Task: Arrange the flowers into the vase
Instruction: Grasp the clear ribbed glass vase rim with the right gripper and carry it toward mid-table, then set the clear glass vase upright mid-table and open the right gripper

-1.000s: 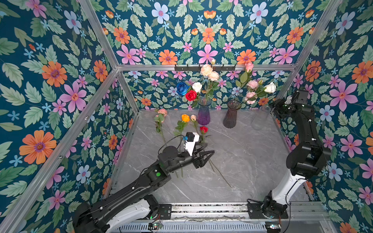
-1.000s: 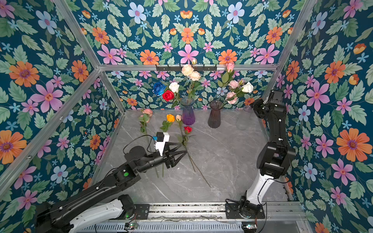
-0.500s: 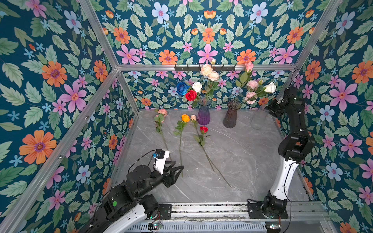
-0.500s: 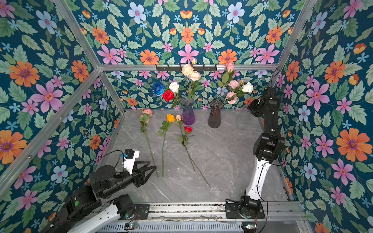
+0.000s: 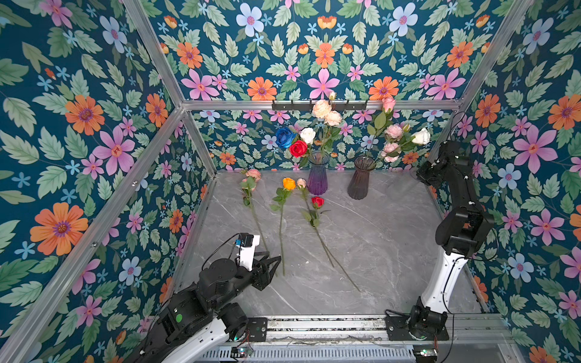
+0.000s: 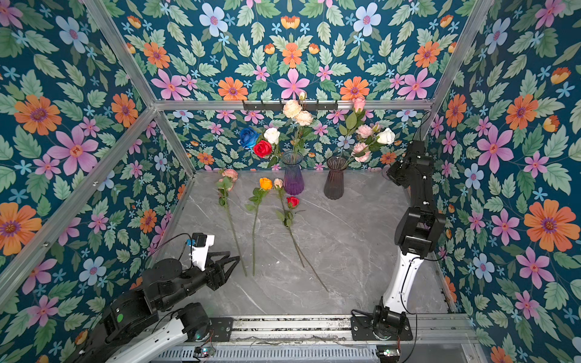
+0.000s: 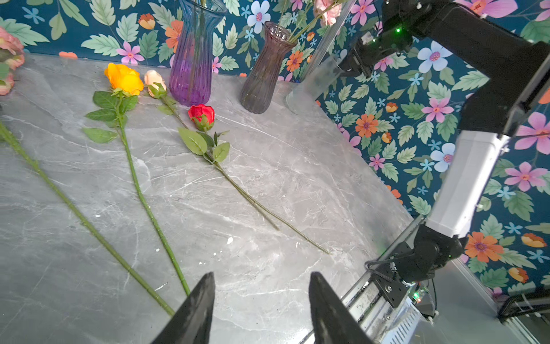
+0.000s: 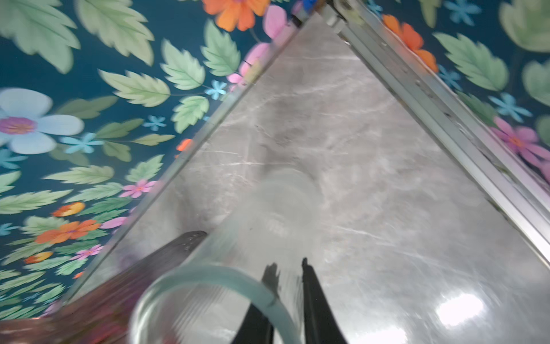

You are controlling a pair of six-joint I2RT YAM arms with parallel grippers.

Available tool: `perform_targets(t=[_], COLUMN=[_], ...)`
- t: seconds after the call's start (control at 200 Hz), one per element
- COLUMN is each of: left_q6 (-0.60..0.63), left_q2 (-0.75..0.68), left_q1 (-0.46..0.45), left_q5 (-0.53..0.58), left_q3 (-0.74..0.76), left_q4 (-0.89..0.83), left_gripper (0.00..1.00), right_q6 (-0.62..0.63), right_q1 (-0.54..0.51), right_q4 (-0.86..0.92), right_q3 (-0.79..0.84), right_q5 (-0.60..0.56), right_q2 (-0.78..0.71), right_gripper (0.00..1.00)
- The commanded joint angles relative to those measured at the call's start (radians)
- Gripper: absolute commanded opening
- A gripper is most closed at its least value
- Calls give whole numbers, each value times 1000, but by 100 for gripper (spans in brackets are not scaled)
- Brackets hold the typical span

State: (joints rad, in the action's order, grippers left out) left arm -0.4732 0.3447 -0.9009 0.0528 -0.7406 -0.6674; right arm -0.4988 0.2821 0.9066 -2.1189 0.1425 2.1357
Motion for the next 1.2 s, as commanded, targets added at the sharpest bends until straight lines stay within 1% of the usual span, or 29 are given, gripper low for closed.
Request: perform_targets(t=[0.0, 0.045, 0.11, 0.16, 0.245, 0.31, 0.405, 0.48, 0.55, 0.575, 0.635, 0.7, 0.785, 0.835, 0.945, 1.02, 1.195], left_q6=[-12, -12, -10, -12, -14, -23, -36, -38, -36, -33, -22, -11, -4, -1, -5, -11, -30], left_q2=[0, -1, -1, 0, 3, 8, 8, 8, 5, 4, 6, 12, 30, 36, 31, 17, -36], left_q1=[10, 14, 16, 17, 16, 17, 17, 16, 17, 17, 17, 17, 16, 17, 17, 17, 16], left_q5=[32, 29, 30, 37, 58, 81, 111, 129, 133, 133, 133, 138, 128, 125, 133, 142, 170], left_q3=[3, 3, 2, 0, -11, -24, -34, -37, -35, -32, -19, 2, 7, 7, 12, 14, 19], left_q4=[12, 12, 12, 14, 11, 5, -3, 0, 18, 29, 49, 63, 59, 57, 52, 46, 35], left_gripper=[54, 54, 54, 54, 54, 54, 54, 54, 54, 54, 55, 55, 55, 55, 55, 55, 55], right_q6=[18, 20, 9, -6, -23, -17, 1, 11, 13, 12, 4, -3, 5, 27, 83, 109, 156], right_q1=[-4, -4, -4, -8, -28, -61, -164, -281, -434, -505, -677, -843, -985, -1053, -1158, -1198, -1274], right_q4=[-42, -54, -78, -119, -222, -234, -223, -196, -129, -102, -46, 5, 65, 114, 206, 244, 302], right_q3=[110, 163, 254, 361, 560, 657, 781, 849, 857, 851, 827, 793, 725, 669, 543, 479, 364], right_q5=[-76, -90, -110, -121, -129, -126, -122, -121, -135, -146, -185, -207, -169, -171, -201, -204, -166], right_q2=[-84, -135, -224, -309, -497, -626, -816, -960, -1036, -1048, -1049, -1011, -912, -839, -691, -619, -487], right_gripper=[5, 0, 0, 0, 0, 0, 0, 0, 0, 0, 0, 0, 0, 0, 0, 0, 0])
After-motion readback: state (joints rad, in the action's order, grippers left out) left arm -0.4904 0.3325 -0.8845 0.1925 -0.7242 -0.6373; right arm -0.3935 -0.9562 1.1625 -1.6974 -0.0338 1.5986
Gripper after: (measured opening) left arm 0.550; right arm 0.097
